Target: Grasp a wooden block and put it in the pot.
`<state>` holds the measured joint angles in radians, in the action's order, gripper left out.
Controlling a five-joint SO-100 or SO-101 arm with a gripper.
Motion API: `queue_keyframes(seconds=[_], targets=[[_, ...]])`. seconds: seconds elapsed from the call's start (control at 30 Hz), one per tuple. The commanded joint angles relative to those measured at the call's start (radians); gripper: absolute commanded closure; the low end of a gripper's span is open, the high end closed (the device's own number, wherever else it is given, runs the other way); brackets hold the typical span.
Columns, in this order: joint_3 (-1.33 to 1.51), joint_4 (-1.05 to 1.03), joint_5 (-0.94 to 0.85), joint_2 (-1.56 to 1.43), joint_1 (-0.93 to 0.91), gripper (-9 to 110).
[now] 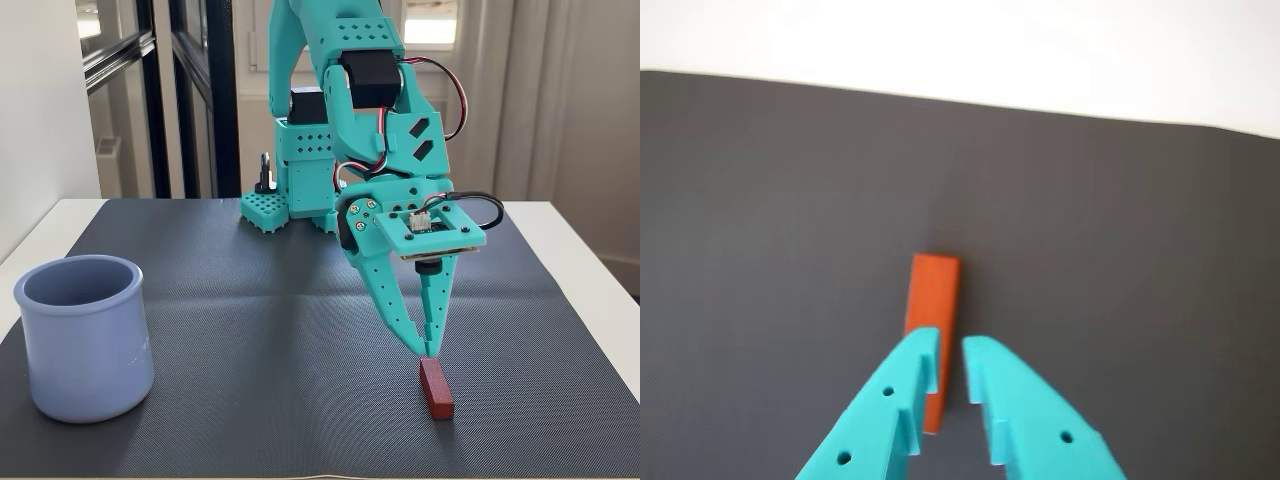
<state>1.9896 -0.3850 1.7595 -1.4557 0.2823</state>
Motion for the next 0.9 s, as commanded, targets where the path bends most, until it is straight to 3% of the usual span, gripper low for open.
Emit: queue_keyframes(seconds=[0.0,0.87], targets=[[-0.049,0.006,0.026,0.003,0.032,92],[-0.041,0.008,0.049,0.11,0.101,85]])
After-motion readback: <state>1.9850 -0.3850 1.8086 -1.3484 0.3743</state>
